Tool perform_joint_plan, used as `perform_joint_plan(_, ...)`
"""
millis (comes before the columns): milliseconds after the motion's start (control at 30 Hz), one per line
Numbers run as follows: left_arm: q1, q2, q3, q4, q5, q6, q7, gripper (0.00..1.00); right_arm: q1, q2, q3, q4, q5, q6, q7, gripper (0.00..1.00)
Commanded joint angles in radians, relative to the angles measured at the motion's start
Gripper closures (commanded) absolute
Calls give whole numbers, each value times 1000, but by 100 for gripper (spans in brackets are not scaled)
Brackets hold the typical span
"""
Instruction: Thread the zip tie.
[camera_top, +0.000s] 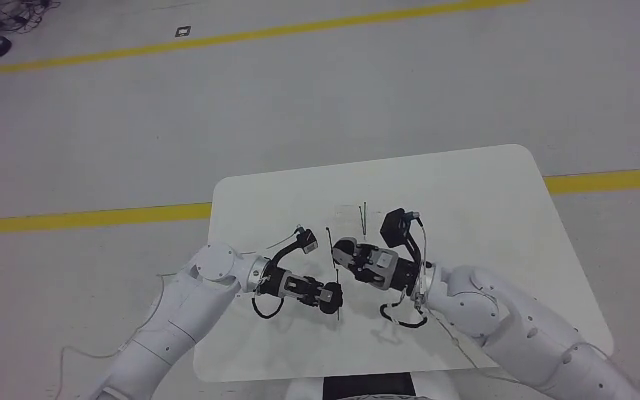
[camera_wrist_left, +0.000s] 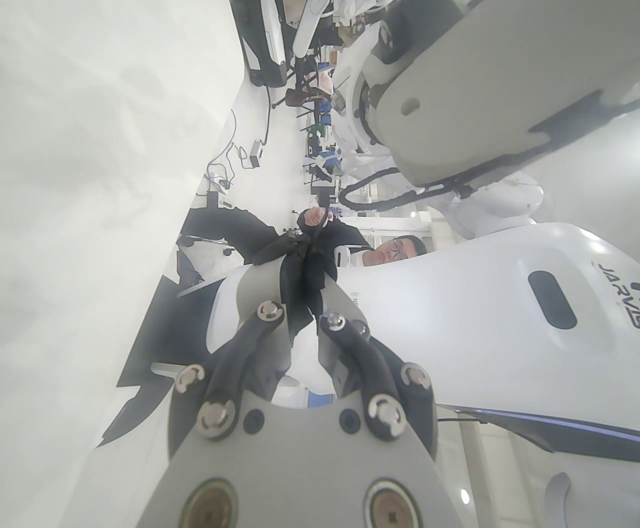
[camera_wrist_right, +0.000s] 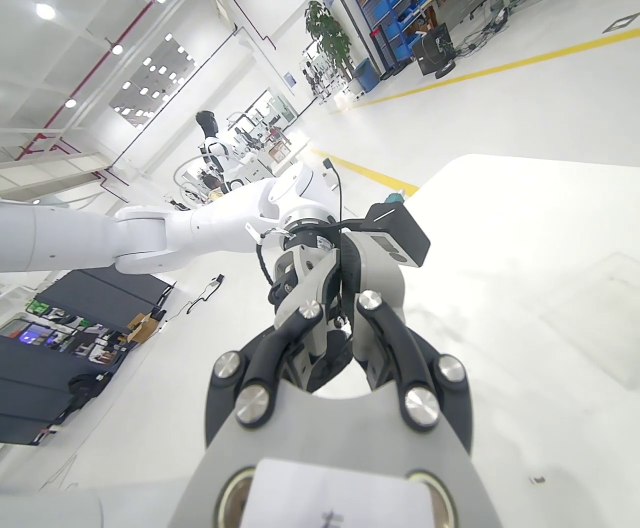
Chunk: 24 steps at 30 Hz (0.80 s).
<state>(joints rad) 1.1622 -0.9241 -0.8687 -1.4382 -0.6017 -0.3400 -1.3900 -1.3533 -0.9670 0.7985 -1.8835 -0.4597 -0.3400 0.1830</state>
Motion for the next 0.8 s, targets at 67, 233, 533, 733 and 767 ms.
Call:
perform_joint_plan(67, 0, 0, 0, 0, 0, 0, 0, 100, 53, 23, -56, 9, -3, 0, -35, 100)
perform_joint_plan(233, 0, 0, 0, 0, 0, 0, 0, 100, 134, 60, -141, -5, 5, 0, -46, 100)
perform_joint_plan(533, 0, 0, 0, 0, 0, 0, 0, 100, 266, 139, -278, -8, 63, 0, -122, 100)
perform_joint_plan(733, 0, 0, 0, 0, 0, 0, 0, 100, 279, 146, -296, -11, 64, 0, -132, 100)
perform_joint_plan(767, 0, 0, 0, 0, 0, 0, 0, 100, 279, 146, -296, -11, 64, 0, -132, 100)
